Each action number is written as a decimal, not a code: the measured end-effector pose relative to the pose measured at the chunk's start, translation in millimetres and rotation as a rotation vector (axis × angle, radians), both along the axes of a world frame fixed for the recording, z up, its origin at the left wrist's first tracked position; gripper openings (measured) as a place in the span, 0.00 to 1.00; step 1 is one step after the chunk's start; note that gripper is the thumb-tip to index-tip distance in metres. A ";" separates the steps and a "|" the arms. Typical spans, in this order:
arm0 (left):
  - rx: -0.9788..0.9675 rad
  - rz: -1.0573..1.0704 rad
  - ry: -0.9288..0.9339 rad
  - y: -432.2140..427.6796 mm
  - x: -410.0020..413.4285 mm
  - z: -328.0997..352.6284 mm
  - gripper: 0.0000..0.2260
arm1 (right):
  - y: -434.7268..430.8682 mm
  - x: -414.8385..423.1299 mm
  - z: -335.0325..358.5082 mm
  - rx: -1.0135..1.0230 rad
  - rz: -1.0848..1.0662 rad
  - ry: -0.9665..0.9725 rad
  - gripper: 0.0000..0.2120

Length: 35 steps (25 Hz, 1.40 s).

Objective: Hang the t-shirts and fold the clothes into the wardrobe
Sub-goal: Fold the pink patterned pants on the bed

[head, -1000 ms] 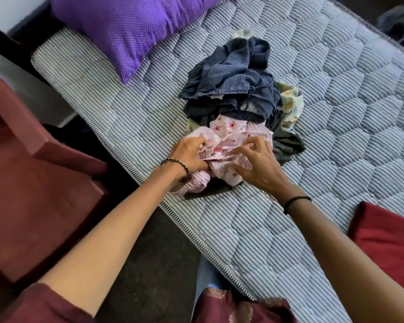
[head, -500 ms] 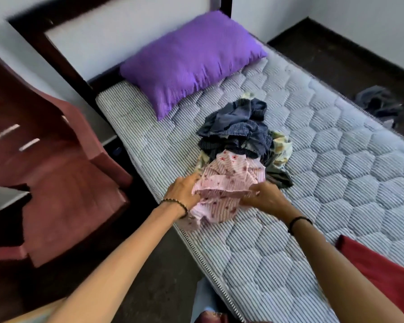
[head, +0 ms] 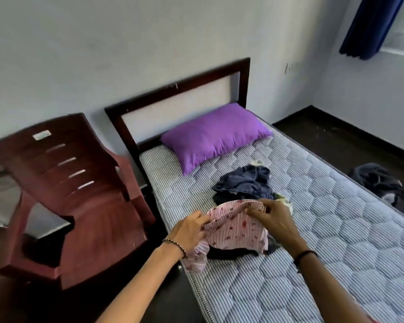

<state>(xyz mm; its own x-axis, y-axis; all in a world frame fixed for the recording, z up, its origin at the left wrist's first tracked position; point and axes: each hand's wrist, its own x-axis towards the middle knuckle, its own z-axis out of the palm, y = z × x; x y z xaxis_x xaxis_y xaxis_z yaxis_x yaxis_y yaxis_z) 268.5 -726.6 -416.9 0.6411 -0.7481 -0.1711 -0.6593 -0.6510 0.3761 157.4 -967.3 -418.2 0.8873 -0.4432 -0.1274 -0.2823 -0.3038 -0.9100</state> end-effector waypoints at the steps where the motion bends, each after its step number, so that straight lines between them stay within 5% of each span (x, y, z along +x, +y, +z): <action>1: 0.011 -0.016 -0.026 2.5 -2.2 4.4 0.18 | 0.3 3.0 12.9 -0.018 0.010 -0.034 0.03; 5: 0.092 -0.021 -0.091 15.2 -7.7 14.2 0.32 | 8.1 15.0 57.1 -0.091 0.062 -0.183 0.07; 13: 0.010 0.241 -0.357 56.0 13.7 52.7 0.13 | -18.3 36.6 112.8 -0.289 -0.069 -0.367 0.10; 15: -0.034 0.240 -0.376 58.0 28.8 67.5 0.15 | -27.2 42.4 125.0 -0.345 -0.088 -0.405 0.13; 22: -0.771 0.533 0.034 25.3 60.6 143.5 0.09 | -35.6 74.2 182.7 -0.417 -0.167 -0.527 0.14; 27: -0.678 0.353 0.131 26.9 73.2 222.1 0.13 | -49.9 91.7 228.3 -0.461 -0.207 -0.584 0.18; 31: -0.361 0.151 -0.117 23.4 86.9 253.6 0.19 | -62.4 104.9 251.9 -0.443 -0.264 -0.620 0.23; 35: -0.642 0.286 -0.055 30.7 109.8 276.3 0.15 | -82.4 114.8 268.0 -0.436 -0.299 -0.617 0.29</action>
<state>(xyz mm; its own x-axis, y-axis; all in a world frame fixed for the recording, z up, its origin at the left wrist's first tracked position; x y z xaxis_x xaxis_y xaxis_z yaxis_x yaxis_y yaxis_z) 378.2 -696.0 -140.6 0.8226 -0.4914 0.2862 -0.5247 -0.4619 0.7150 272.2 -1049.7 -150.2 0.5773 -0.5698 0.5848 0.1064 -0.6577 -0.7458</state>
